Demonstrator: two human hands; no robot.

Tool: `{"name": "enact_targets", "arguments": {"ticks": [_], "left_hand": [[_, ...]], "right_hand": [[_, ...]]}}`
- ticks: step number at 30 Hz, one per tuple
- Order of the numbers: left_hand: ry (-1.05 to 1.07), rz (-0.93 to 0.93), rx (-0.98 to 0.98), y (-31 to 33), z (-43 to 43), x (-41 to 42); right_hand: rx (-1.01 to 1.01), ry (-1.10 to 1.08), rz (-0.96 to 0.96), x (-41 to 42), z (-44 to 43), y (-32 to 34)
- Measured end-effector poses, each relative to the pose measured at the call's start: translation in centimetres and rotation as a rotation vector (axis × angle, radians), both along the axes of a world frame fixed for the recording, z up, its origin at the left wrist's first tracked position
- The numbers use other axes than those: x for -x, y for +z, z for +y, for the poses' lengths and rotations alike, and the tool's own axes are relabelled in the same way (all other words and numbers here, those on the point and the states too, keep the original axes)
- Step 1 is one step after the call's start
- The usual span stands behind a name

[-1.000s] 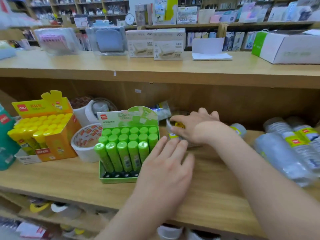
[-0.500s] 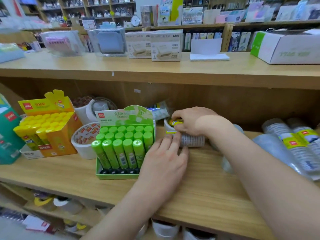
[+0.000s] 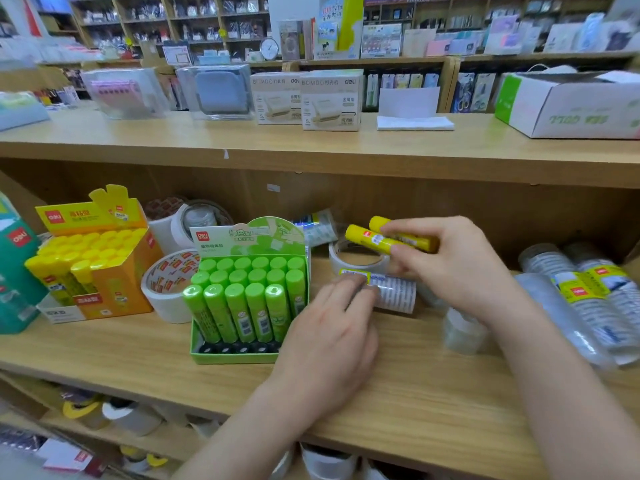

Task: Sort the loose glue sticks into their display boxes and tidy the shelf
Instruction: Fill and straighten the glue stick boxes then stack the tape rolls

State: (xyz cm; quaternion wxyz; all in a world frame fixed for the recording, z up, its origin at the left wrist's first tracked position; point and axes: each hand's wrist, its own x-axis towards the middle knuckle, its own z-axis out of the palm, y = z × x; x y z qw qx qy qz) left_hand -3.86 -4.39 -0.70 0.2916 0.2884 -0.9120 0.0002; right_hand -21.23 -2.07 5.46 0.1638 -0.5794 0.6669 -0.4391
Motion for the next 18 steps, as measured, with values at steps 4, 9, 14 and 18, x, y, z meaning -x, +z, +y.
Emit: {"name": "enact_targets", "arguments": {"ticks": [4, 9, 14, 18], "left_hand": [[-0.061, 0.556, -0.563, 1.9, 0.9, 0.2], [-0.086, 0.951, -1.085, 4.0, 0.5, -0.1], [-0.204, 1.132, -1.163, 4.6, 0.9, -0.2], [-0.244, 1.154, -1.058, 5.0, 1.2, -1.0]], "right_hand": [[0.095, 0.252, -0.552, -1.6, 3.6, -0.5], [0.066, 0.389, -0.481, -2.3, 4.1, -0.3], [0.026, 0.453, -0.222, -2.8, 3.3, -1.0], [0.027, 0.559, -0.297, -3.8, 3.1, -1.1]]}}
